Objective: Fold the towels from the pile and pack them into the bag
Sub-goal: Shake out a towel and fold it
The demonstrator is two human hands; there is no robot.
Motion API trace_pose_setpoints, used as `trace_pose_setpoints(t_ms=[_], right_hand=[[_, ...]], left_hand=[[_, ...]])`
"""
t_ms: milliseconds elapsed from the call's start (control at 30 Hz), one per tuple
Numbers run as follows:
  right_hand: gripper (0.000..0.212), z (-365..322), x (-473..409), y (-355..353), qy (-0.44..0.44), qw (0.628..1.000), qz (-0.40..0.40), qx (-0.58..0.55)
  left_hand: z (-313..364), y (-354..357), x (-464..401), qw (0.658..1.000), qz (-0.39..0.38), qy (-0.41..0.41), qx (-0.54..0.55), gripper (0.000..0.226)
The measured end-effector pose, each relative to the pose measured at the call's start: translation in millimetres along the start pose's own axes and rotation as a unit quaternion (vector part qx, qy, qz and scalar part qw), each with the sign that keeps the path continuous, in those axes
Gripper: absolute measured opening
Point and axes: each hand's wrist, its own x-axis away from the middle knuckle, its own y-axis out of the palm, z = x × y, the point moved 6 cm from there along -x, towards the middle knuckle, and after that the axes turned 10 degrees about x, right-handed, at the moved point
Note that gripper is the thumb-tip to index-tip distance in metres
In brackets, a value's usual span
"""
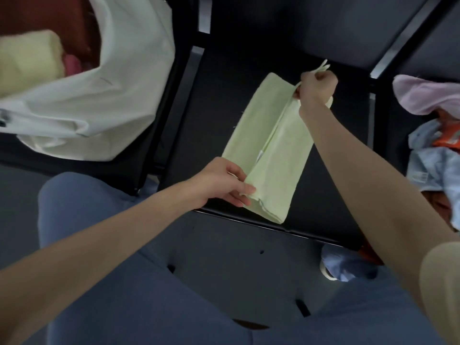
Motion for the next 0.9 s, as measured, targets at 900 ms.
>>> trace_pose_setpoints(t_ms=[900], right_hand=[[0.036, 116, 179, -86, -0.052, 0.947, -0.041, 0.314]], left_hand=[[-14, -54, -14, 0.879, 0.297, 0.107, -0.359, 0.033]])
